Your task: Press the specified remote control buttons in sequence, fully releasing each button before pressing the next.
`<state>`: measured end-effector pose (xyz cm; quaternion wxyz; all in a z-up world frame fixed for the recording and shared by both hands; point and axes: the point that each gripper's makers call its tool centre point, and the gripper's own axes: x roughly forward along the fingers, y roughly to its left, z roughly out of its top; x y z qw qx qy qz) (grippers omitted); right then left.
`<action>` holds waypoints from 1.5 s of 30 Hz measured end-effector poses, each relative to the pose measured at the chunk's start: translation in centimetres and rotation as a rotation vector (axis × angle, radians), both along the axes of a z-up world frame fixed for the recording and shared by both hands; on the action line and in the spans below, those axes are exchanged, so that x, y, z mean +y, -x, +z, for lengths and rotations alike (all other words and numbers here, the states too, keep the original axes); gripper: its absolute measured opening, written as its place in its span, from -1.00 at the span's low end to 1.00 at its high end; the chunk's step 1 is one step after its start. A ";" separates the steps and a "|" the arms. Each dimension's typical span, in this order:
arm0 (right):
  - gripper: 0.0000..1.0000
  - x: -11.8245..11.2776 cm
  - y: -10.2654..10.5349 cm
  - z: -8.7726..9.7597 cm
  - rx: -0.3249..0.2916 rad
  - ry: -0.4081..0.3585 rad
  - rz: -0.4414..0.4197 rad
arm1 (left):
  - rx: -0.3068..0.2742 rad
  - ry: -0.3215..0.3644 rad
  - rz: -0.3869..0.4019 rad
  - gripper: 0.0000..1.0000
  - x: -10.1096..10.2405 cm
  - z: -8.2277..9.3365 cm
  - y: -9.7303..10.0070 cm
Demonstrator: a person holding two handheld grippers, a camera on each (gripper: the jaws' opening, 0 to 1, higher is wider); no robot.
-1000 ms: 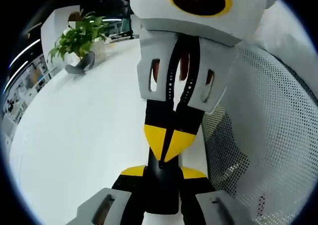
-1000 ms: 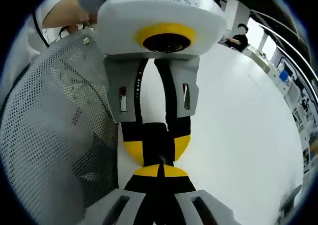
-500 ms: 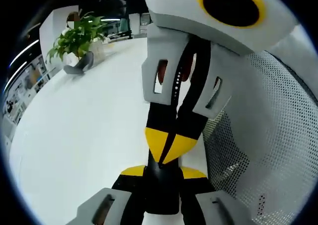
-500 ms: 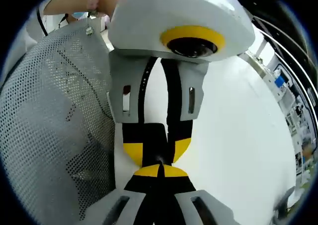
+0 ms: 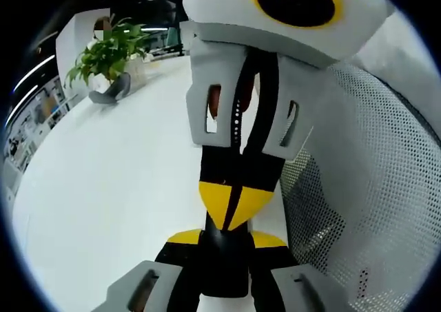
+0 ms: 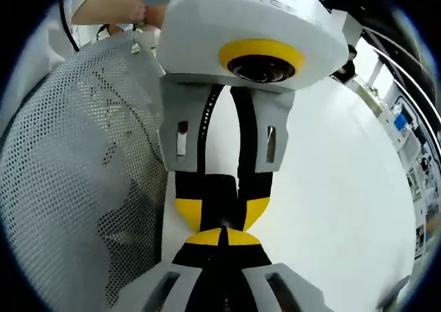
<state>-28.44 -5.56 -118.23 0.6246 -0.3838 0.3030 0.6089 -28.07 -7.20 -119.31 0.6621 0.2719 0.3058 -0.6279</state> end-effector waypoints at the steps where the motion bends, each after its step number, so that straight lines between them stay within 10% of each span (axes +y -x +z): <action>1: -1.00 0.1 0.0 0.0 -0.008 0.009 0.015 | 0.001 0.000 -0.001 -0.52 0.0 0.0 0.0; 13: -1.00 0.2 0.0 -0.2 -0.077 0.009 0.040 | -0.001 -0.010 -0.003 -0.52 0.0 0.0 0.0; 31: -1.00 0.0 0.0 0.3 0.092 -0.187 -0.118 | -0.001 -0.107 -0.002 -0.52 -0.1 -0.1 0.2; 45: -0.56 -1.2 -0.2 0.2 0.027 -0.177 -0.121 | -0.011 -0.140 -0.010 -0.52 -0.1 -0.2 0.2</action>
